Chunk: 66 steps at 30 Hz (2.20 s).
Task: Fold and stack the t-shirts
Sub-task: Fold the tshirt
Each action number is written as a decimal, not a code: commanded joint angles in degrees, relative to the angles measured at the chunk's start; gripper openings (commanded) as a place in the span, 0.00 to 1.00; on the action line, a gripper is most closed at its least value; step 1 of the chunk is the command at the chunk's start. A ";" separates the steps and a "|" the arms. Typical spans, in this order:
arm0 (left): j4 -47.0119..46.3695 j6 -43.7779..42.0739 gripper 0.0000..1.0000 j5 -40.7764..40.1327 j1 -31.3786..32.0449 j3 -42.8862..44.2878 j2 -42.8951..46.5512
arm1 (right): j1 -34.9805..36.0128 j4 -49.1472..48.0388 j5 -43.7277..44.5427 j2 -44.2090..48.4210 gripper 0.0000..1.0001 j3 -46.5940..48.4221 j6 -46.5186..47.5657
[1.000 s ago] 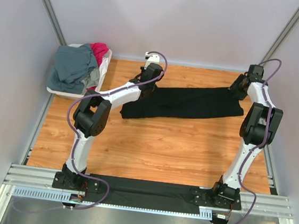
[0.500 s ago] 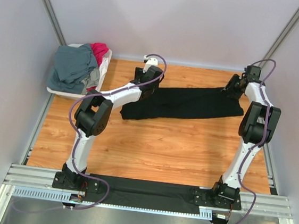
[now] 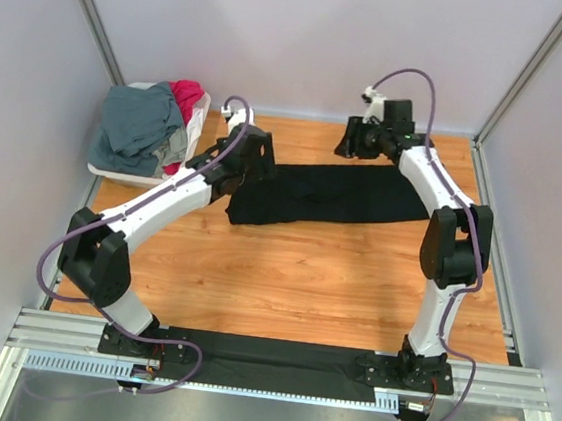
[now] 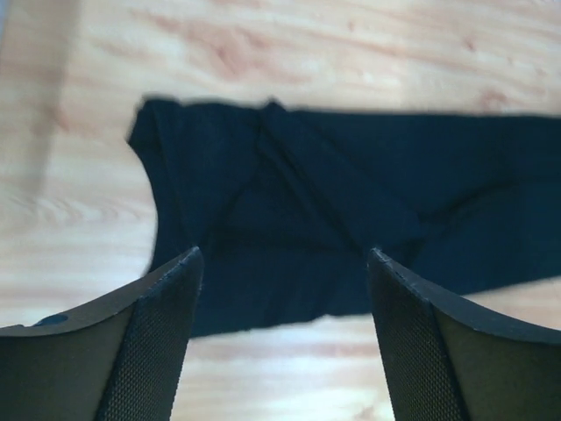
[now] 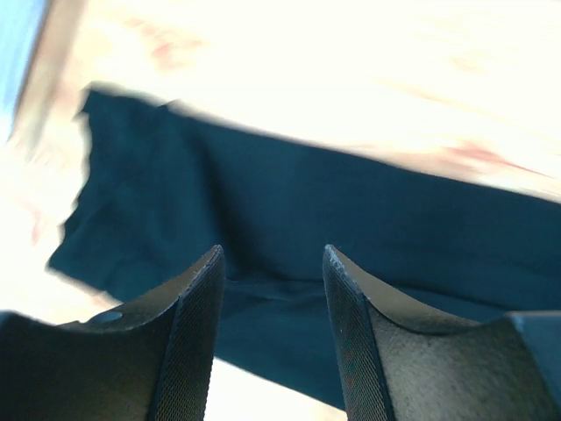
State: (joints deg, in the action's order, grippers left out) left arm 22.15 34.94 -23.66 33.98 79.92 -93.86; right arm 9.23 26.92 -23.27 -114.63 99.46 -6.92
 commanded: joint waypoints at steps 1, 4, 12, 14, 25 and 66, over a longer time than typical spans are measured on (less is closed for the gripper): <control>-0.69 6.28 0.81 10.72 -0.40 -10.36 2.01 | 5.16 -1.25 -1.26 1.95 0.51 -1.28 4.62; -5.45 5.93 0.76 14.95 -0.49 -14.70 3.42 | 11.92 -2.13 1.29 2.74 0.50 -3.65 6.65; -7.12 4.17 0.70 15.40 -1.10 -20.06 2.28 | 21.43 2.08 14.29 2.22 0.39 -4.97 17.37; -8.53 3.82 0.69 15.31 -1.54 -20.85 1.58 | 23.45 2.44 17.19 1.34 0.38 -5.33 19.74; -9.41 2.42 0.61 14.26 -4.00 -20.77 -3.51 | 25.48 3.14 25.29 -4.89 0.43 -3.04 22.21; -2.20 2.68 0.40 7.40 -6.12 -19.19 -9.05 | 25.13 0.86 32.14 -12.37 0.13 -0.76 22.30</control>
State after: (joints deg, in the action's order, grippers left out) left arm 18.46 38.46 -15.16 28.14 60.07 -101.49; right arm 34.50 28.73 4.84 -126.48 96.95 13.69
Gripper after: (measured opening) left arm 0.410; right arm 0.163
